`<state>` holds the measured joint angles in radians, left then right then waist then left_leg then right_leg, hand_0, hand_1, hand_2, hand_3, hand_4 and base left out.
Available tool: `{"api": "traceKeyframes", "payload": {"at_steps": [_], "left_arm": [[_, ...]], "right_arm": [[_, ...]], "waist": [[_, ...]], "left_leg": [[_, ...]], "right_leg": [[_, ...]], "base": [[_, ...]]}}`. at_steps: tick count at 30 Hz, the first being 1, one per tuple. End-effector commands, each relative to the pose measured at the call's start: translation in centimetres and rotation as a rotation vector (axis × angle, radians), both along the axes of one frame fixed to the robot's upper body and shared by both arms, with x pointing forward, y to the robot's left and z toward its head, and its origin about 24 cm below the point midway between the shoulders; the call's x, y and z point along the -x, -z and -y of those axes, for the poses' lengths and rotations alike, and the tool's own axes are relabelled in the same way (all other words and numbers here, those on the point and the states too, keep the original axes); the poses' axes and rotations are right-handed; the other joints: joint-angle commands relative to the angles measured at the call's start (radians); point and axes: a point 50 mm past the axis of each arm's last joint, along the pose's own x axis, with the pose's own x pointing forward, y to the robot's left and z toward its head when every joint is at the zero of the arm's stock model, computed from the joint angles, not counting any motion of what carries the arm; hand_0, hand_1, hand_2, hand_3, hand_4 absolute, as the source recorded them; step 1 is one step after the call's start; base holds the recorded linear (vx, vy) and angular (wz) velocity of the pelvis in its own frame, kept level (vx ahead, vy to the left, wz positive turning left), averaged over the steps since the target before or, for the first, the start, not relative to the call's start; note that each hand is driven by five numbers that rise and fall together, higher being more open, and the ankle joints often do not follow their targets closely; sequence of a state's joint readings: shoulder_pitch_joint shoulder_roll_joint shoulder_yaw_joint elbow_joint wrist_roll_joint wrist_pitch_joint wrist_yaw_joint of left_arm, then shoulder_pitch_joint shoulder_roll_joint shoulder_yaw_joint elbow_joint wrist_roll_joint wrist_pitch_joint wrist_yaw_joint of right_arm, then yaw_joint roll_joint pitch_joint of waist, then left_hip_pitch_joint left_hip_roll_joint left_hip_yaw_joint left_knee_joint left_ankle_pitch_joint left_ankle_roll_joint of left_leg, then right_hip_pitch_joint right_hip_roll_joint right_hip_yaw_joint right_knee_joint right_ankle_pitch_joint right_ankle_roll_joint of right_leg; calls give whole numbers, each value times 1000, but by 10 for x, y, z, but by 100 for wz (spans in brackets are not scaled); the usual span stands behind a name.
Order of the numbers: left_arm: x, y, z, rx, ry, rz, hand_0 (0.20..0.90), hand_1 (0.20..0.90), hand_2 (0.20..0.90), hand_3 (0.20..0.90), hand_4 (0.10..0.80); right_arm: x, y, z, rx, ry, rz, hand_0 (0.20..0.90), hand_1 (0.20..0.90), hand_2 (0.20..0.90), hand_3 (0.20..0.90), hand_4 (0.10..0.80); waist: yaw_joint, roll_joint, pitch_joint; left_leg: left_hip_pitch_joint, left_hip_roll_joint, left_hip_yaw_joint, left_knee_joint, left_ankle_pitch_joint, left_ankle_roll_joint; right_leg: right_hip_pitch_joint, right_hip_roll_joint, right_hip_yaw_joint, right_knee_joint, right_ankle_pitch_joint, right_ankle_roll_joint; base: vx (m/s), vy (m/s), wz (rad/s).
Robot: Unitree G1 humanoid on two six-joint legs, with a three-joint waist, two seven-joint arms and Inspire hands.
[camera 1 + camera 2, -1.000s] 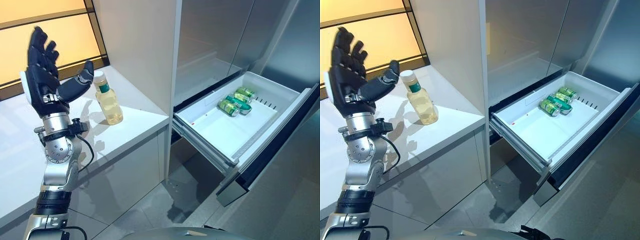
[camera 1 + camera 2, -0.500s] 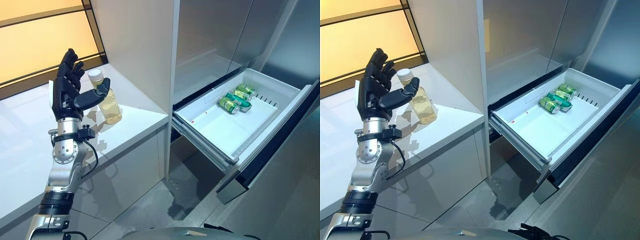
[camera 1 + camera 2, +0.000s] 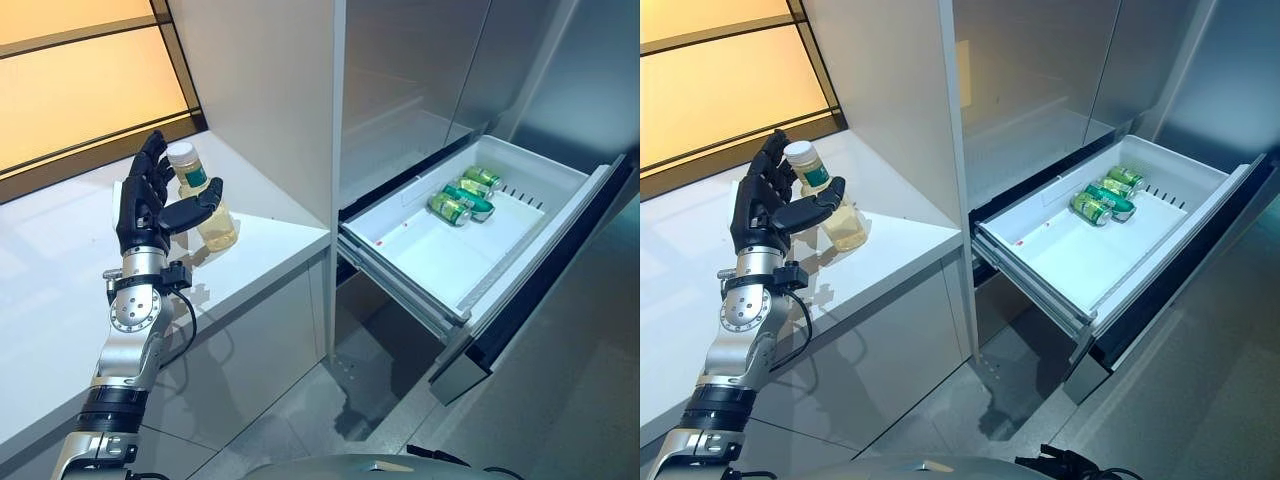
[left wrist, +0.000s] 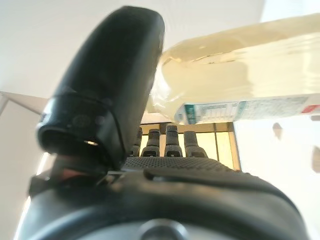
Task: Put drinks into fridge and close the fridge
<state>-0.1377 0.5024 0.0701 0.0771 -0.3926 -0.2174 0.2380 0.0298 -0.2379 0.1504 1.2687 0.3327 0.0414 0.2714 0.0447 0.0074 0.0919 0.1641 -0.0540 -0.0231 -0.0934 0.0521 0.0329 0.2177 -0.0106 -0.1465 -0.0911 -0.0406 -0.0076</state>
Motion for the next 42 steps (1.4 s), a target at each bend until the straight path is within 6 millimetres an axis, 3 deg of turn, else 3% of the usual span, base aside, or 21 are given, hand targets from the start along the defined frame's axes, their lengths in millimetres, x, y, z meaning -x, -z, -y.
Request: {"api": "traceKeyframes", "payload": {"at_steps": [1, 9, 20, 21, 22, 23, 24, 26, 29, 30, 35, 42], "left_arm": [[-16, -31, -5, -85, -21, 96, 900, 900, 900, 900, 800], [-24, -25, -12, -95, -73, 45, 900, 900, 900, 900, 800], [-28, -31, -17, -22, -93, 73, 900, 900, 900, 900, 800], [-28, -35, -18, 27, -83, 110, 851, 851, 851, 842, 742], [-27, -35, -17, 40, -79, 121, 585, 585, 585, 532, 432], [-26, -41, -15, 105, -57, 180, 373, 373, 373, 285, 185], [-25, -43, -15, 134, -48, 210, 366, 366, 366, 277, 177], [-22, -49, -10, 203, -15, 286, 472, 472, 472, 400, 300], [-18, -55, -2, 240, 15, 370, 698, 698, 698, 664, 564], [-17, -57, 0, 234, 23, 386, 900, 900, 900, 900, 800], [-13, -74, 8, 190, 50, 445, 900, 900, 900, 900, 800], [-14, -75, 8, 158, 46, 427, 900, 900, 900, 900, 800]], "right_arm": [[-10, -3, 4, 0, -41, 20, 900, 900, 900, 900, 800], [-10, -3, 5, 0, -44, 11, 900, 900, 900, 900, 800], [-8, -3, 7, 7, -43, 6, 900, 900, 900, 900, 800], [-8, -3, 7, 5, -42, 4, 900, 900, 900, 900, 800], [-8, -3, 7, 5, -42, 4, 900, 900, 900, 900, 800], [-8, -3, 6, 4, -43, 2, 900, 900, 900, 900, 800], [-8, -3, 6, 4, -43, 1, 900, 900, 900, 900, 800], [-8, -3, 6, 3, -44, 0, 900, 900, 900, 900, 800], [-8, -2, 5, 1, -45, -2, 900, 900, 900, 900, 800], [-8, -2, 5, 1, -46, -3, 900, 900, 900, 900, 800], [-7, -2, 4, -2, -52, -2, 900, 900, 900, 900, 800], [-7, -2, 2, -4, -55, 0, 900, 900, 900, 900, 800]], "waist": [[-15, 27, -24], [-33, 30, -27], [-43, 31, -28], [-44, 30, -29], [-44, 30, -29], [-45, 28, -29], [-45, 28, -29], [-45, 26, -29], [-43, 24, -29], [-43, 23, -29], [-41, 22, -30], [-39, 24, -28]], "left_leg": [[26, 12, 53, 6, -114, -9], [28, 12, 66, 6, -117, -9], [32, 11, 72, 6, -119, -7], [33, 10, 72, 6, -120, -7], [34, 10, 72, 6, -120, -7], [34, 10, 72, 6, -120, -7], [34, 10, 71, 6, -121, -7], [34, 11, 71, 6, -121, -7], [34, 11, 67, 6, -122, -7], [35, 11, 67, 6, -122, -8], [32, 11, 64, 6, -122, -8], [32, 9, 58, 6, -122, -7]], "right_leg": [[-51, 2, -9, 93, -63, 49], [-53, 4, 4, 93, -62, 52], [-51, 6, 13, 94, -63, 52], [-51, 6, 13, 94, -64, 52], [-51, 6, 14, 94, -64, 52], [-51, 6, 14, 95, -64, 52], [-51, 6, 15, 95, -64, 52], [-51, 6, 16, 95, -65, 50], [-51, 7, 17, 96, -66, 48], [-51, 7, 17, 97, -67, 48], [-52, 8, 14, 97, -68, 46], [-51, 8, 14, 98, -69, 45]], "base": [[0, 0, 0], [10, 3, -3], [6, 2, -3], [0, 0, 0], [0, 0, 0], [0, 0, 0], [0, 0, 0], [0, 0, 0], [0, 0, 0], [0, 0, 0], [0, 0, 0], [0, 0, 0]]}}
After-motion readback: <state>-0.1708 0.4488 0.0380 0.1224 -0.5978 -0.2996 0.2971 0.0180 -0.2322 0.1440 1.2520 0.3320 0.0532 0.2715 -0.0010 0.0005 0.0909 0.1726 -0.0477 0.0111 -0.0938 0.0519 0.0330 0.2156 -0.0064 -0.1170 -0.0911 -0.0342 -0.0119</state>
